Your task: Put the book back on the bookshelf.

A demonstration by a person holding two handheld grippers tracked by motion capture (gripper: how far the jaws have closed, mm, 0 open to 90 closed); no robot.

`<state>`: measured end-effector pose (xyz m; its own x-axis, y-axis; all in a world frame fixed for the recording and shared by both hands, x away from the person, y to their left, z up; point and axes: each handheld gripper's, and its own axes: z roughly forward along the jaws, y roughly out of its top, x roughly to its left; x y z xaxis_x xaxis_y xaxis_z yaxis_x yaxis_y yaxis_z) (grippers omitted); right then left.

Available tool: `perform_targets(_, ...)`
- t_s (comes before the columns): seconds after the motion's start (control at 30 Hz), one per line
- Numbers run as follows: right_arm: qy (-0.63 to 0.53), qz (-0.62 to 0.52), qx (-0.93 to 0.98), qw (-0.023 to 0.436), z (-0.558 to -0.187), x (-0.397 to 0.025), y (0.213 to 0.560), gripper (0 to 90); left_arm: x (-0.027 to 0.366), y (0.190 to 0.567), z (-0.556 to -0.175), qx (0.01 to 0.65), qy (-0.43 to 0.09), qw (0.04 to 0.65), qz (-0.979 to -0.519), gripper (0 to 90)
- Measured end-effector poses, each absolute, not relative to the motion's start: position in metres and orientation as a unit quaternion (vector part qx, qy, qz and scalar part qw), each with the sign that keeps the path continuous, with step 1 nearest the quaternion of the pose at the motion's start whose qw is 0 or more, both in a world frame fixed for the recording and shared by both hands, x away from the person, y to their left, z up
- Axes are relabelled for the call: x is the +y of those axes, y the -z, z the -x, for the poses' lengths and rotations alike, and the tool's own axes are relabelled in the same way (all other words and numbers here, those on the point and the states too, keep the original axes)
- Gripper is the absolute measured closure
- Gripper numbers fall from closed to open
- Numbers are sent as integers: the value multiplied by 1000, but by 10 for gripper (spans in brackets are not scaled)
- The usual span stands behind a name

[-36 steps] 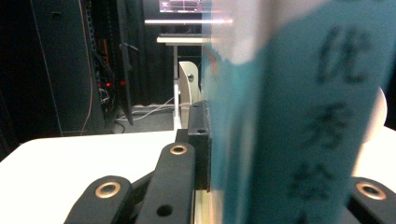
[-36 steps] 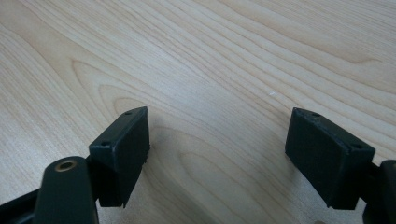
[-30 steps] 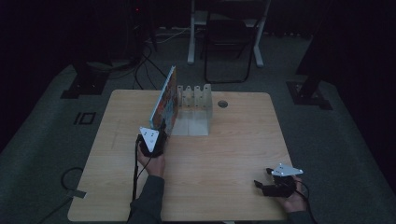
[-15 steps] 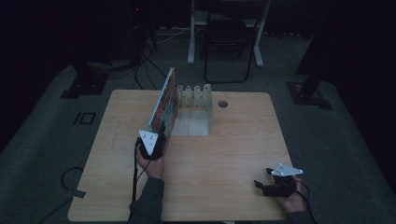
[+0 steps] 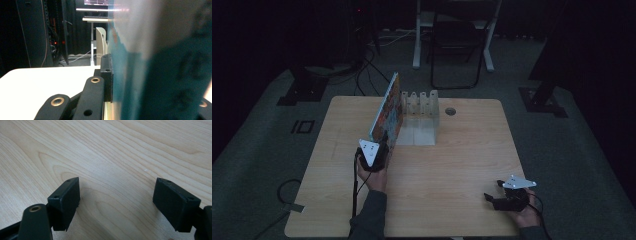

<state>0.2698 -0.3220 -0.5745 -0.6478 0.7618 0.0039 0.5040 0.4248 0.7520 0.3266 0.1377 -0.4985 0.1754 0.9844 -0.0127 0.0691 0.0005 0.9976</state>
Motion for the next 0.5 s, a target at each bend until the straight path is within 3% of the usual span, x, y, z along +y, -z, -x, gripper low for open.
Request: perform_targets(0.5,-375,-383,826,172,-270,-322,575,214,145,498,-328,477,-428,531,-554,805)
